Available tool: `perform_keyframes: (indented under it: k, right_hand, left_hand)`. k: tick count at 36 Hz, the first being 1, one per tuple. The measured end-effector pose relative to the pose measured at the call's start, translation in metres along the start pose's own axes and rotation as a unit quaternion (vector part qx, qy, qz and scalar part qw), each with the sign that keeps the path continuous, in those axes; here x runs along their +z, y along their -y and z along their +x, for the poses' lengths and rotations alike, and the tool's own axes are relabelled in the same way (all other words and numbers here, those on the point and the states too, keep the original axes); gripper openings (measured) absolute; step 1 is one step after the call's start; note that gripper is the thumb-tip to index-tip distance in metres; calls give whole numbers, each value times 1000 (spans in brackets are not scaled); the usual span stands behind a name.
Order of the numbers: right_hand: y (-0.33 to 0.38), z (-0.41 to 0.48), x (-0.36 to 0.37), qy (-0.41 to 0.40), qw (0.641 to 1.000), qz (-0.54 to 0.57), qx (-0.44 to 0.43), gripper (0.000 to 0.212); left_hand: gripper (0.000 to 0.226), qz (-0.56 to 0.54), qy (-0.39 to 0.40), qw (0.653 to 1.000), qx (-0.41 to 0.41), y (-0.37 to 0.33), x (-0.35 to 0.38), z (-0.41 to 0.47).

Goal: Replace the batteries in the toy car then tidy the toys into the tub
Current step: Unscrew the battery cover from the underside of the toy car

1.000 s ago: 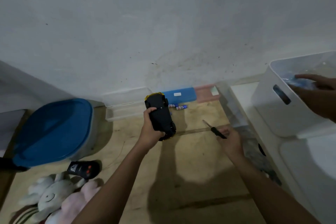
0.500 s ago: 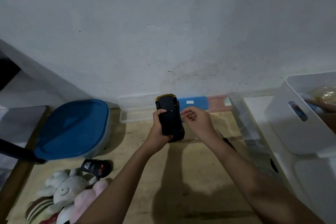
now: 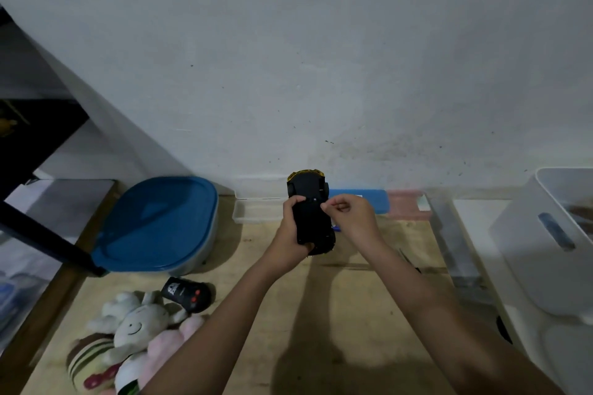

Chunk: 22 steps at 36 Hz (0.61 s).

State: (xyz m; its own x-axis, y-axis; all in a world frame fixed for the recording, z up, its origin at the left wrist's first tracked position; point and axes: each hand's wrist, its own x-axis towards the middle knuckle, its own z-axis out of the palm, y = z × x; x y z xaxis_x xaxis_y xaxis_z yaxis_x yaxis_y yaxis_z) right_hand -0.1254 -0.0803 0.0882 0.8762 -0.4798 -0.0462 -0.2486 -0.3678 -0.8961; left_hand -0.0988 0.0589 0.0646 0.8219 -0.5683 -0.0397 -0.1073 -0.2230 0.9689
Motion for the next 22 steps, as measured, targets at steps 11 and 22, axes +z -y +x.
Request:
perform_keyframes:
  k: [11, 22]
  right_hand:
    - [6, 7, -2, 33, 999, 8, 9, 11]
    - [2, 9, -9, 55, 998, 35, 21, 8]
  left_hand:
    - [80, 14, 13, 999, -27, -2, -4, 1]
    - [82, 4, 14, 999, -43, -5, -3, 1]
